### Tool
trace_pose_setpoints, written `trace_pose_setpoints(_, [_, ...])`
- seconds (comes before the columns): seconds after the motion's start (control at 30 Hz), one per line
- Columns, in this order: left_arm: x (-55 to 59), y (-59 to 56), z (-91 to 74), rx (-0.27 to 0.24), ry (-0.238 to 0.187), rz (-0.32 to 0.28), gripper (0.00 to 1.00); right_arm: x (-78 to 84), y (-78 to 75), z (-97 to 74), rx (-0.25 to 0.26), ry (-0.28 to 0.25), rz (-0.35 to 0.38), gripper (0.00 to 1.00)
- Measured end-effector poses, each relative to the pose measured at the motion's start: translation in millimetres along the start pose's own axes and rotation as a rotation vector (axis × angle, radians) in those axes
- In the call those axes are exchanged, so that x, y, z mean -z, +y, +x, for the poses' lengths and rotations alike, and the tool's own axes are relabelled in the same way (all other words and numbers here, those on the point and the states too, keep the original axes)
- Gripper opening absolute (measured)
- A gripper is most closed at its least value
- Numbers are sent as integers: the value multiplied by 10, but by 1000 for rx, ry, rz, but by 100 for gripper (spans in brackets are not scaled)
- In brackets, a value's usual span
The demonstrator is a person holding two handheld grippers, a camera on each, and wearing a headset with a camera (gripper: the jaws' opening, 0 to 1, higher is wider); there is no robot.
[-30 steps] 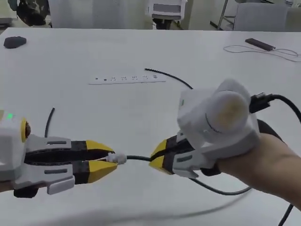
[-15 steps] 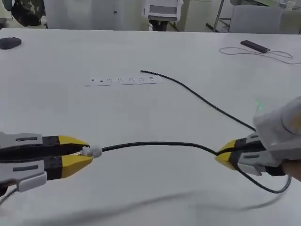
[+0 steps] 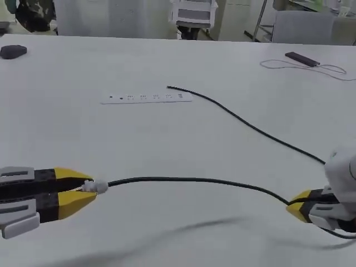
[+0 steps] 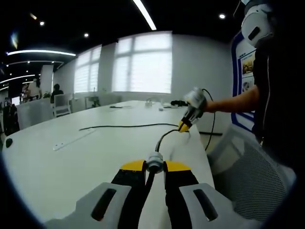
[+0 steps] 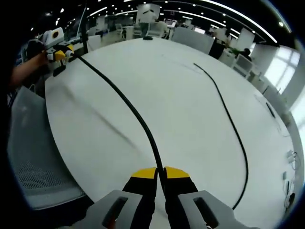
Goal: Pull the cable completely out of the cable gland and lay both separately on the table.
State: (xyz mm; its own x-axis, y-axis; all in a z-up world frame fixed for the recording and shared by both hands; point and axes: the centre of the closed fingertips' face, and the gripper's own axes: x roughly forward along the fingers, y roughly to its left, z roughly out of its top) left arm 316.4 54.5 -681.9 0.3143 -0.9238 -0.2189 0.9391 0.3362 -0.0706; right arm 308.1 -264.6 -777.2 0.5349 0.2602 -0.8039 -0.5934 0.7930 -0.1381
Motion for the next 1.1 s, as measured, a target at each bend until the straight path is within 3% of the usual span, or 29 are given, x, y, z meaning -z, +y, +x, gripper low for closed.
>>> trace_pose_setpoints(0.2, [5, -19, 17, 0, 1, 2, 14, 40, 37, 57, -5, 8, -8, 0])
trace_pose_setpoints(0.37, [0, -44, 34, 2, 1, 10, 14, 115, 70, 138, -8, 57, -41, 3])
trace_pose_setpoints(0.43, [12, -63, 47, 4, 6, 11, 14, 71, 93, 158, -12, 61, -42, 13])
trace_pose_setpoints(0.57, [73, -112, 77, 15, 32, 18, 14, -188, 215, 169, -45, 30, -85, 15])
trace_pose_setpoints(0.7, [62, -131, 81, 20, 30, 18, 14, -703, 543, 163, -128, -77, -165, 14])
trace_pose_setpoints(0.77, [41, -133, 92, 20, 26, 12, 14, -922, 699, 174, -144, -109, -249, 16])
trace_pose_setpoints(0.83, [26, -146, 108, 22, 25, 20, 14, -1170, 1002, 157, -230, -165, -298, 18])
trace_pose_setpoints(0.97, [12, -167, 128, 29, 22, 22, 14, -1587, 1530, 46, -339, -284, -441, 20])
trace_pose_setpoints(1.1, [20, -214, 160, 42, 27, 27, 14, -1841, 1924, 12, -414, -337, -525, 21])
